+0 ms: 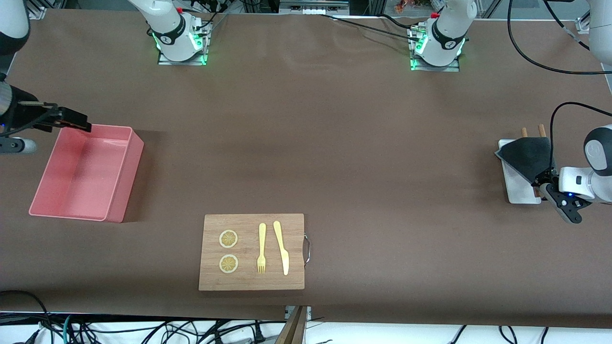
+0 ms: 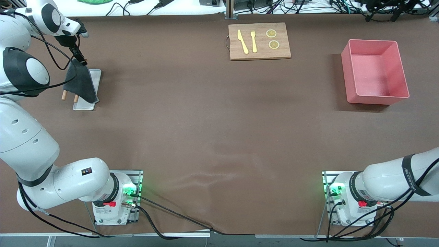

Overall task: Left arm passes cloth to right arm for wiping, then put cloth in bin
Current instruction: 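Lift the cloth with the left gripper while the right gripper approaches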

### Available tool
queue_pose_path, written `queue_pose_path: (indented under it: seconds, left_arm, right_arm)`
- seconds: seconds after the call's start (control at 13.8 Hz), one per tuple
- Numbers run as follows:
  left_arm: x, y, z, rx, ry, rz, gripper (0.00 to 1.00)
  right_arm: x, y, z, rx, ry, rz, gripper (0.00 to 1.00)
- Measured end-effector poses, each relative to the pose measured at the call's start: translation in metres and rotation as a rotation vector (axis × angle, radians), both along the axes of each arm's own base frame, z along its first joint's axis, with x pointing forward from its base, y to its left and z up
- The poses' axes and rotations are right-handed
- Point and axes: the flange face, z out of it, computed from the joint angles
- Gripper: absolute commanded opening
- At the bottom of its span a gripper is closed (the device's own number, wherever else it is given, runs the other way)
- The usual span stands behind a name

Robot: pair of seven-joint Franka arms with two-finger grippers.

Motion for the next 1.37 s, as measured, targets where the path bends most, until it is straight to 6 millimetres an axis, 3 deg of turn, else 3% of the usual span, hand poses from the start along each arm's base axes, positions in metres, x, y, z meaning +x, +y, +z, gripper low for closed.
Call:
queue_pose_path:
  seconds: [0.51, 0.72, 1.08, 1.37]
  left_arm:
    - [-0.002, -0.002, 0.004, -0.007, 0.015, -0.013, 0.24]
    - [-0.002, -0.002, 0.004, -0.008, 0.015, -0.018, 0.0]
    - [0.0, -0.003, 0.012, -0.013, 0.006, -0.06, 0.0]
    - [-0.002, -0.019, 0.047, -0.016, 0.024, -0.078, 0.0]
  right_arm:
    - [0.018, 0.095, -0.03, 0.024, -0.013, -0.175, 1.0]
    - [0.019, 0.133, -0.038, 0.043, -0.015, -0.265, 1.0]
    - [0.019, 0.185, -0.046, 0.06, -0.035, -0.401, 1.0]
    - [0.019, 0.216, -0.057, 0.066, -0.042, -0.484, 1.0]
